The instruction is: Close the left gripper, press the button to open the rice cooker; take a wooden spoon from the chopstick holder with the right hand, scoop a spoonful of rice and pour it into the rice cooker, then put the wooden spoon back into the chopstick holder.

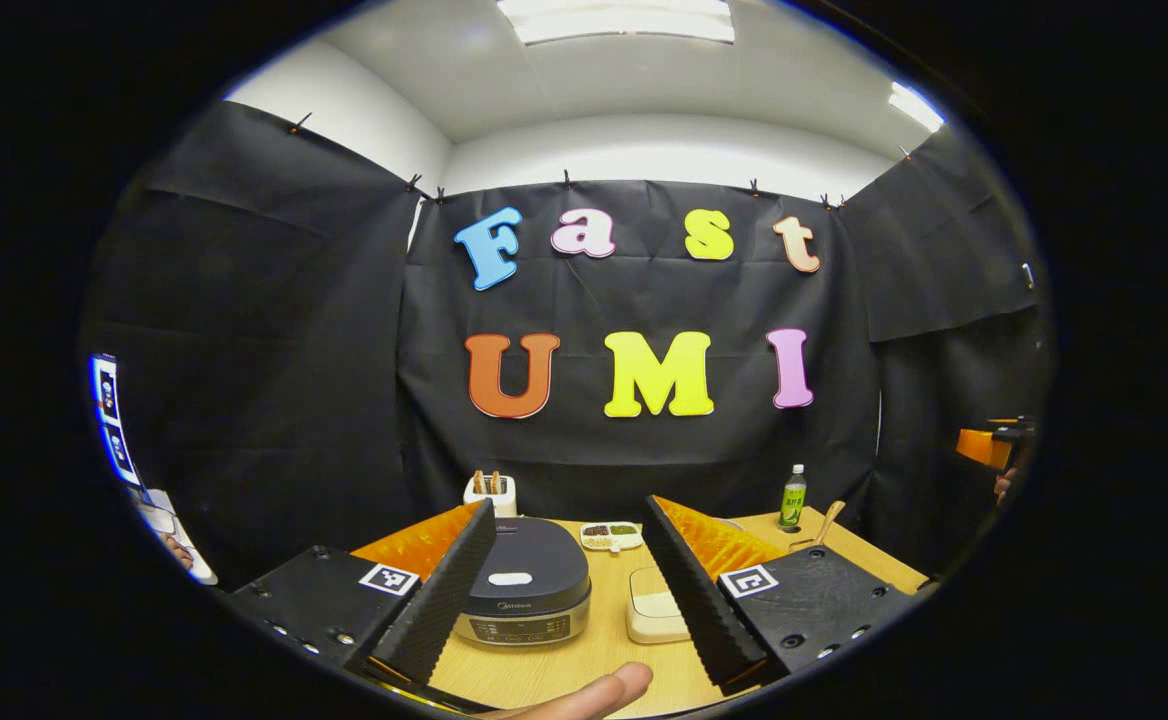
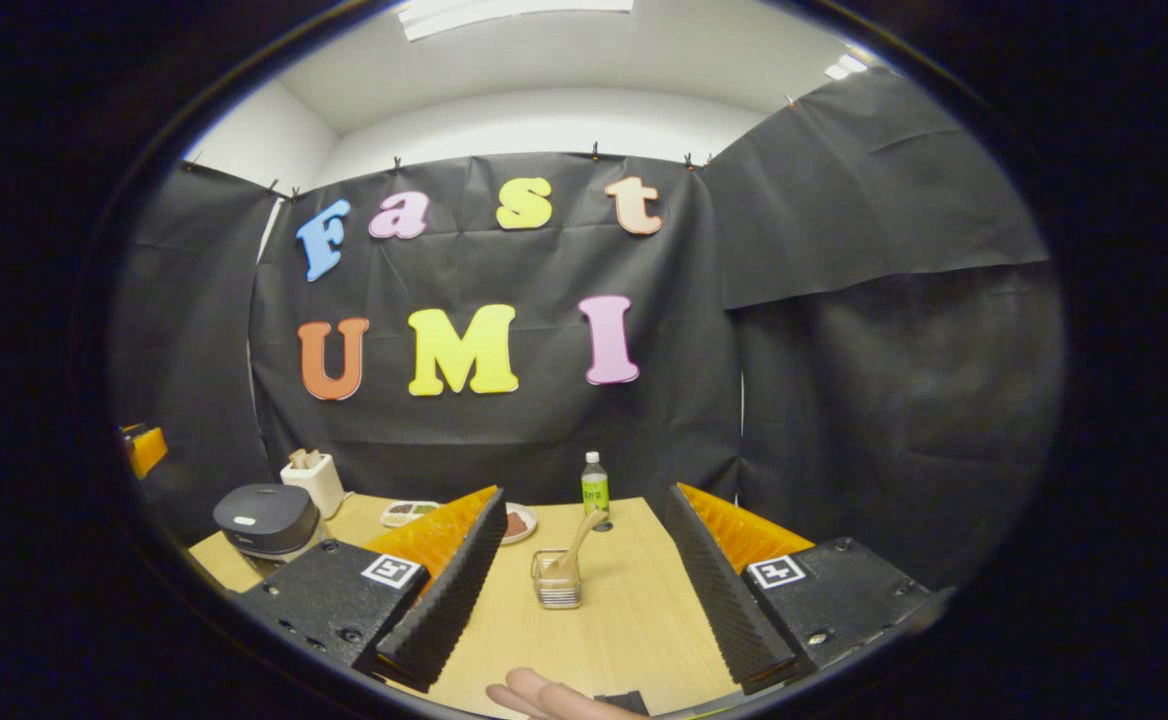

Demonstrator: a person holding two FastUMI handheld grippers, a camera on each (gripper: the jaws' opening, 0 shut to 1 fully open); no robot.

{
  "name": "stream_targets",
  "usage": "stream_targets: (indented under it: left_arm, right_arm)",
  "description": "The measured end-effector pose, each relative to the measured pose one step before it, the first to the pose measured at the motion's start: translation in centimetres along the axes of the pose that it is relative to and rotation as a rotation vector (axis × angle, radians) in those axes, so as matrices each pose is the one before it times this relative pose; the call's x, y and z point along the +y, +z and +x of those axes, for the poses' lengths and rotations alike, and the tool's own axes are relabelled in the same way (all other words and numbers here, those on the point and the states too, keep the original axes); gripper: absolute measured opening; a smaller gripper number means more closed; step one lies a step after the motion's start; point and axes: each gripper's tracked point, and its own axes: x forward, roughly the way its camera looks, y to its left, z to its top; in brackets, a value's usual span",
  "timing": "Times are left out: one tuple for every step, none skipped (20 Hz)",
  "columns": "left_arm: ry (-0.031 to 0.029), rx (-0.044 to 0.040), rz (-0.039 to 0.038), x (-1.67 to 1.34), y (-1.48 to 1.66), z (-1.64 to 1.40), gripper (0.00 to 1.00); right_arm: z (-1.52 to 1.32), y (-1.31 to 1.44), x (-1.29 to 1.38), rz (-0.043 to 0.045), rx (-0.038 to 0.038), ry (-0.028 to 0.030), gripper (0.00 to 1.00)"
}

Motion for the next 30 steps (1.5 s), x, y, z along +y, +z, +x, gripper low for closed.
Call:
stream_targets:
  left_arm:
    - [0.0021,0.00566,-0.00434,0.042,-0.209,0.072,0.94]
    - [0.00782,0.00871,-0.00186,0.145,-0.128,0.214,0.94]
    - [0.00905,0.01069,-0.00345,0.243,-0.276,0.192,0.94]
    - [0.00287,0.01145,-0.00116,0.074,-0.226,0.226,0.94]
    - [0.00237,0.0093,0.0013,0.022,-0.283,0.409,0.94]
    - [0.00523,0.00675,0.00507,0.213,-0.241,0.368,0.94]
    - [0.00979,0.00525,0.00621,0.419,-0.264,0.333,0.94]
    - [0.01178,0.00908,0.00388,0.378,-0.297,0.387,0.83]
    - [0.01355,0.0105,-0.00342,0.361,-0.347,0.445,0.94]
    - [0.01411,0.01335,-0.00903,0.331,-0.456,0.509,0.94]
    - [0.0056,0.00891,-0.01327,0.233,-0.265,0.66,0.94]
    - [-0.01314,0.02033,-0.01118,-0.168,-0.575,0.592,0.83]
    - [-0.01106,0.01682,-0.00848,-0.06,-0.791,0.857,0.86]
    - [-0.00505,0.02772,-0.00196,0.092,-0.785,0.85,0.8]
    - [0.0008,0.02499,0.009,0.215,-0.945,0.862,0.65]
    - [-0.00634,0.02878,0.01465,0.025,-0.85,0.696,0.49]
    - [-0.0014,0.02552,0.01859,0.117,-0.809,0.808,0.57]
    - [-0.00397,0.02707,0.01275,-0.033,-0.804,0.609,0.39]
    - [-0.0074,0.02301,0.00824,-0.006,-0.519,0.798,0.27]
    - [-0.0047,0.02045,0.00677,-0.066,-0.559,0.388,0.21]
    - [0.00434,0.01571,0.00321,0.128,-0.432,0.464,0.0]
    - [-0.00562,0.02103,0.00196,0.043,-0.362,0.473,0.01]
    - [0.01233,0.01004,-0.00992,0.134,-0.262,0.428,0.02]
    - [0.01084,0.03465,-0.00968,0.618,-0.574,0.204,0.0]
    - [0.00645,0.03436,-0.01646,0.353,-0.772,1.022,0.0]
    - [0.01493,0.02306,-0.01097,0.646,-0.36,0.721,0.0]
    - [0.02218,0.03419,-0.0015,0.539,-0.624,0.671,0.0]
    - [0.01839,0.02467,-0.00071,0.658,-0.365,0.677,0.0]
    - [0.01332,0.02507,-0.00342,0.508,-0.426,0.701,0.0]
    - [0.00572,0.0209,-0.01291,0.358,-0.413,0.547,0.0]
  right_arm:
    - [-0.07,-0.085,0.115,0.00123,0.00307,0.00849,1.0]
    - [-0.071,-0.165,0.222,0.00583,0.00611,0.01099,1.0]
    - [-0.084,-0.17,0.061,0.0021,0.0023,0.00479,1.0]
    - [-0.023,0.008,-0.03,-0.00014,-0.00257,0.0024,1.0]
    - [-0.042,-0.041,-0.119,-0.00118,-0.00436,-0.00023,1.0]
    - [-0.126,-0.04,-0.082,-0.0012,-0.00385,-0.002,1.0]
    - [-0.04,-0.217,-0.002,-0.0016,-0.00277,-0.00145,1.0]
    - [0.059,-0.093,-0.011,-0.00111,-0.00287,0.00044,1.0]
    - [0.05,-0.19,0.098,-0.00125,-0.00227,0.0006,1.0]
    - [0.006,-0.196,0.059,-0.00226,0.00008,0.00026,1.0]
    - [0.038,-0.363,0.025,-0.00553,0.00319,0.00132,1.0]
    - [0.138,-0.29,0.001,-0.00484,0.00504,0.00123,1.0]
    - [0.093,-0.446,-0.007,-0.00508,0.00621,0.00137,1.0]
    - [0.11,-0.326,0.033,-0.00561,0.00601,0.00154,1.0]
    - [0.092,-0.214,0.02,-0.00614,0.00437,0.00199,1.0]
    - [0.075,-0.298,-0.035,-0.00382,0.00369,0.00099,1.0]
    - [0.058,-0.273,0.006,-0.00105,0.00313,0.00408,1.0]
    - [0.074,-0.205,0.051,0.00037,0.00217,0.00796,1.0]
    - [0.086,-0.312,0.093,0.00121,0.00201,0.00572,1.0]
    - [0.128,-0.165,-0.06,0.00031,0.00147,0.00261,1.0]
    - [0.167,-0.237,-0.129,-0.00157,0.00157,-0.00012,1.0]
    - [0.095,-0.202,-0.23,-0.00252,0.00159,-0.00181,1.0]
    - [0.151,-0.222,-0.143,-0.00247,0.00201,-0.00199,1.0]
    - [0.086,-0.141,-0.2,-0.00071,0.0021,-0.00196,1.0]
    - [0.01,-0.131,-0.156,0.00051,0.00175,-0.00148,1.0]
    - [0.032,-0.067,-0.156,0.0013,0.00042,-0.00082,1.0]
    - [0.051,-0.194,-0.208,0.00101,0.0006,-0.00155,1.0]
    - [0.054,-0.065,-0.212,0.00175,-0.00085,-0.0028,1.0]
    - [0.068,-0.085,-0.201,0.00104,-0.00071,-0.00263,1.0]
    - [0.065,-0.083,-0.177,0.00116,-0.0003,-0.00349,1.0]
